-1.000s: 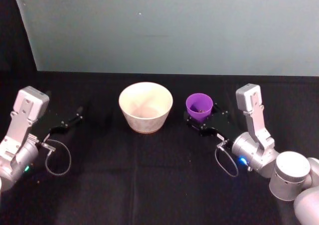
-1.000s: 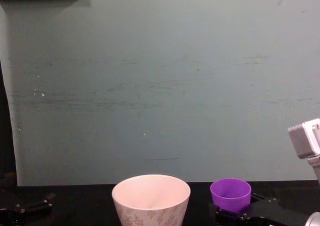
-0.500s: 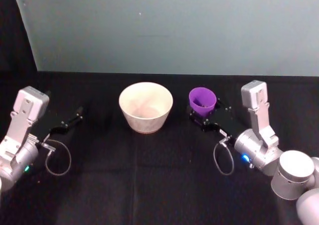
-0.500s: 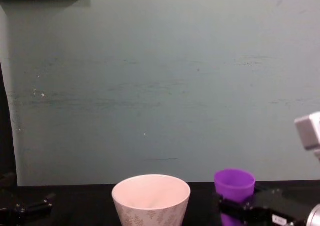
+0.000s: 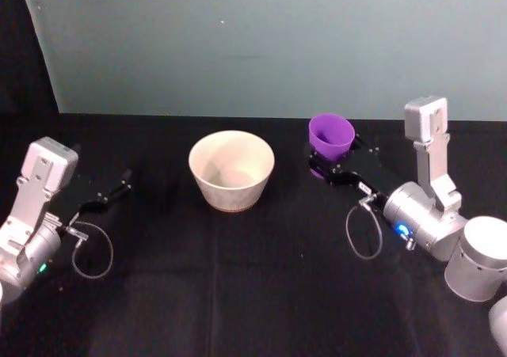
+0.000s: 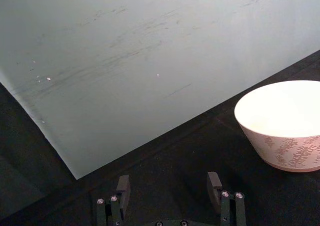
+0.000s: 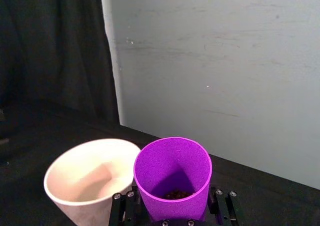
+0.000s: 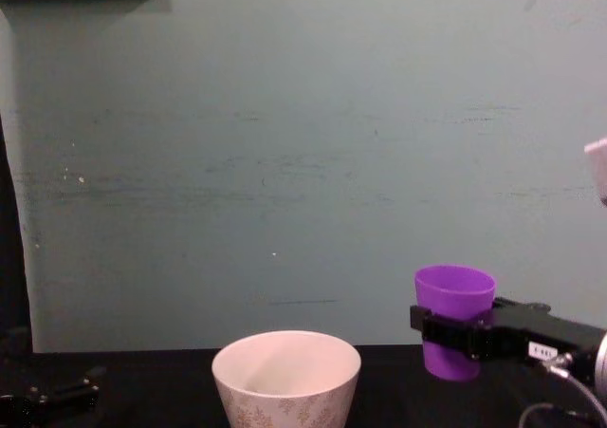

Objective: Pick up the cup and pour the mung beans from the cup into the bowl.

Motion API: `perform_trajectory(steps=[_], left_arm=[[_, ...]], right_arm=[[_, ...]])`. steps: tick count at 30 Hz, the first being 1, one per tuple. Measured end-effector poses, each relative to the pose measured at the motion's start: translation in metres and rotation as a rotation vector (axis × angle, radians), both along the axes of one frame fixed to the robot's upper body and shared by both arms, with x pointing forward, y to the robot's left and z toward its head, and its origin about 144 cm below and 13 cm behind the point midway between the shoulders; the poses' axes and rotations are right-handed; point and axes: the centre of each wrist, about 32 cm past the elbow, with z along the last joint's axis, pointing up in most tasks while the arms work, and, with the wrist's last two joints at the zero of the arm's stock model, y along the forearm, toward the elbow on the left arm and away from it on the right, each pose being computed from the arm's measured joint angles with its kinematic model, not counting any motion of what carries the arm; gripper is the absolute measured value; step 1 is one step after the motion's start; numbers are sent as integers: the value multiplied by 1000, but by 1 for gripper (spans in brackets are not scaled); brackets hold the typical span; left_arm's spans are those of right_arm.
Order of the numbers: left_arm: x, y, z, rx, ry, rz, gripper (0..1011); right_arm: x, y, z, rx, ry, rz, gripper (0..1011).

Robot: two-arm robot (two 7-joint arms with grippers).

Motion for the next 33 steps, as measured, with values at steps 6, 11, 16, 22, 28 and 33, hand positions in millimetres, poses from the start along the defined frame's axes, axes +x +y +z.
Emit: perform_trajectory(steps=[6, 11, 16, 22, 28, 33], left_arm=[[0, 0, 0, 0, 0, 0, 1011], [0, 0, 0, 0, 0, 0, 1011], [0, 0, 0, 0, 0, 0, 1011], [0, 0, 0, 0, 0, 0, 1011], [0, 0, 0, 0, 0, 0, 1011], [0, 0, 0, 0, 0, 0, 1011]], right_arm=[[1, 0, 11, 14, 3, 2, 726], [1, -1, 11, 14, 3, 2, 724], [1, -1, 11, 14, 4, 2, 726], [1, -1, 11, 14, 4, 3, 724], [1, 0, 11, 13, 5, 3, 724], [1, 0, 11, 13, 5, 3, 726]])
